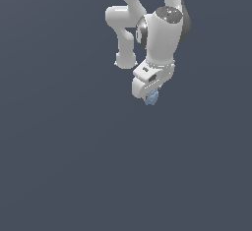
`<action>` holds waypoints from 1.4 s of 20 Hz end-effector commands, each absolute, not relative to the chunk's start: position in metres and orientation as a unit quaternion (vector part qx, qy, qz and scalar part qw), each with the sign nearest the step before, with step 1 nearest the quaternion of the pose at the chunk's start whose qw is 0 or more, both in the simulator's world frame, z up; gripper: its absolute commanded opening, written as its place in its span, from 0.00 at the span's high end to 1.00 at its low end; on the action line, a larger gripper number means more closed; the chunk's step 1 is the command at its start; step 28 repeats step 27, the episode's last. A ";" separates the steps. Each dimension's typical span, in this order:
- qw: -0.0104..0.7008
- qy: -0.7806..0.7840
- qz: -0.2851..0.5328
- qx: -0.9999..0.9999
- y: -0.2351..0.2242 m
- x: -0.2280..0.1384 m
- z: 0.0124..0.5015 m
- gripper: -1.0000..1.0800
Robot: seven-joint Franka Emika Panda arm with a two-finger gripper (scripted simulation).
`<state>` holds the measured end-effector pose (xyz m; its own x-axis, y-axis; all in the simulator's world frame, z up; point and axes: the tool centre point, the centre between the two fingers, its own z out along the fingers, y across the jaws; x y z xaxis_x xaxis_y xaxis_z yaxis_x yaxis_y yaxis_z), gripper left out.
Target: Pick up the object and move it to a goal position.
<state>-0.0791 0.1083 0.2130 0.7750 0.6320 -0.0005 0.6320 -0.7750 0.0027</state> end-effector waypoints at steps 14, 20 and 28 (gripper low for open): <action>0.001 0.336 0.000 0.942 0.193 -0.119 0.362 1.00; 0.000 0.336 0.000 0.942 0.210 -0.125 0.392 1.00; 0.000 0.335 0.000 0.942 0.217 -0.126 0.404 1.00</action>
